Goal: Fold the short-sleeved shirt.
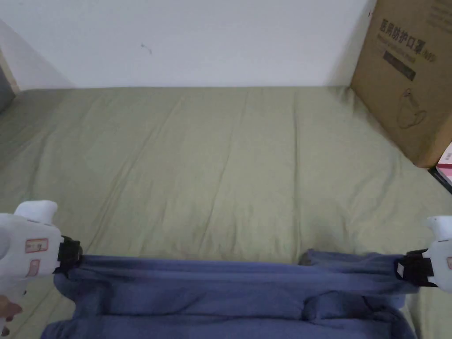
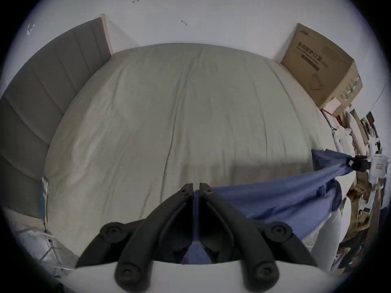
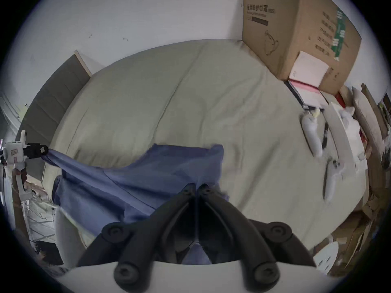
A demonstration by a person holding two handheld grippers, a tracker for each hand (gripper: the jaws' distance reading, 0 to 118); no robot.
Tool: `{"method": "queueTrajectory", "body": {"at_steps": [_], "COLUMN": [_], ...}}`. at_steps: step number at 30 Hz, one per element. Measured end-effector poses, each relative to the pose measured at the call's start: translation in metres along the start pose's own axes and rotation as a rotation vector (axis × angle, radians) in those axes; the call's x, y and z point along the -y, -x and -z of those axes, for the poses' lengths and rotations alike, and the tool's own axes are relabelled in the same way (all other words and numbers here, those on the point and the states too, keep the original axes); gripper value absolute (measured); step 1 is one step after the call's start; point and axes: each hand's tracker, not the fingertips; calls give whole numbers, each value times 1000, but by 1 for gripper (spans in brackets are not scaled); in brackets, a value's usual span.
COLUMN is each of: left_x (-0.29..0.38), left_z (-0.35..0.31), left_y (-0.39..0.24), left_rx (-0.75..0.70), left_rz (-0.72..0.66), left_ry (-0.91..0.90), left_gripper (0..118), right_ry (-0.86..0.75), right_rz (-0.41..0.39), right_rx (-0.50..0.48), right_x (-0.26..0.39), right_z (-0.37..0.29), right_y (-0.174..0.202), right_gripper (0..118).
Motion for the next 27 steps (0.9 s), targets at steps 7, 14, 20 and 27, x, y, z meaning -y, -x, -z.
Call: {"method": "queueTrajectory", "body": {"at_steps": [7,14,20,27], "left_x": [103,123,102,109], "left_z": [4,15,-23,-35], "left_y": [2,11,10,-5], "left_rx": [-34,-112,-56,5], "left_rz": [16,-43,-114,-124], "left_ry": [156,149,22,-19], "left_gripper": [4,80,70,0], "right_ry": [133,131,-60,-165], "right_rz": [28,23,-23,21], "right_rx": [9,83,107,52], "right_x": [123,138,98,68], "right_z": [-30,-24,-53,-28], "right_y": [21,35,56,116], "right_gripper": [1,80,78,1]}}
